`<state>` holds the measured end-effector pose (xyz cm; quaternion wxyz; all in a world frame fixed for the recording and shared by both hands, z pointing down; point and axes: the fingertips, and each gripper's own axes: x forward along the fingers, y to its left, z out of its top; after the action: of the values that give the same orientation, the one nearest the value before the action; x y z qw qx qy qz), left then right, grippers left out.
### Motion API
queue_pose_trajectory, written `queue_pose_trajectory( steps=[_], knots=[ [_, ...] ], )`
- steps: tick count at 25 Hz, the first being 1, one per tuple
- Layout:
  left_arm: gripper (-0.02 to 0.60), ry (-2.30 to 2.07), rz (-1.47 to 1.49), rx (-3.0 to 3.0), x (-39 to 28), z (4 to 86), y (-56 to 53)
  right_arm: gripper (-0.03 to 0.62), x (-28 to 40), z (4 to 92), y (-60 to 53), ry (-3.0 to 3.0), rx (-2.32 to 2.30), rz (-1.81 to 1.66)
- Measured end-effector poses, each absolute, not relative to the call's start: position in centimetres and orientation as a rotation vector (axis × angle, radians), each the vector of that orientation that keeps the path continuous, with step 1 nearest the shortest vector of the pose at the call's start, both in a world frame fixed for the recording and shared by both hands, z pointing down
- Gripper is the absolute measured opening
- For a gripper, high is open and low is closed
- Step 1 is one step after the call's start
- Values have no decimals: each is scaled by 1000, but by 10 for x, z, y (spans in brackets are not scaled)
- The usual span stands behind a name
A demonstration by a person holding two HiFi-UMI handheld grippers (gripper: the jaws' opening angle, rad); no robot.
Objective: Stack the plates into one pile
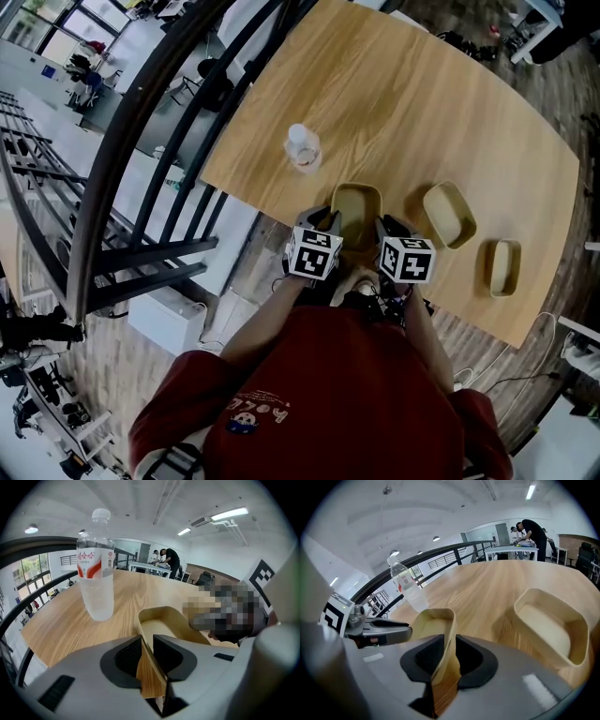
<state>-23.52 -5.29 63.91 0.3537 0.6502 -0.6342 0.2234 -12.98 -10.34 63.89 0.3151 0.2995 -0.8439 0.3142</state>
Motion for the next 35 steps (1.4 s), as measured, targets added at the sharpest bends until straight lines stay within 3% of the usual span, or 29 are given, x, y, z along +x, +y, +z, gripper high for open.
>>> queue_pose_trajectory(
  steps=[18,35],
  knots=[
    [64,-1605,514,1678,-230,629,-62,48,-129,627,-112,-2239,860,793],
    [41,-1466,460,1950,-171,582,-103,29,-64,567,-139,-2271,1213,628]
  ],
)
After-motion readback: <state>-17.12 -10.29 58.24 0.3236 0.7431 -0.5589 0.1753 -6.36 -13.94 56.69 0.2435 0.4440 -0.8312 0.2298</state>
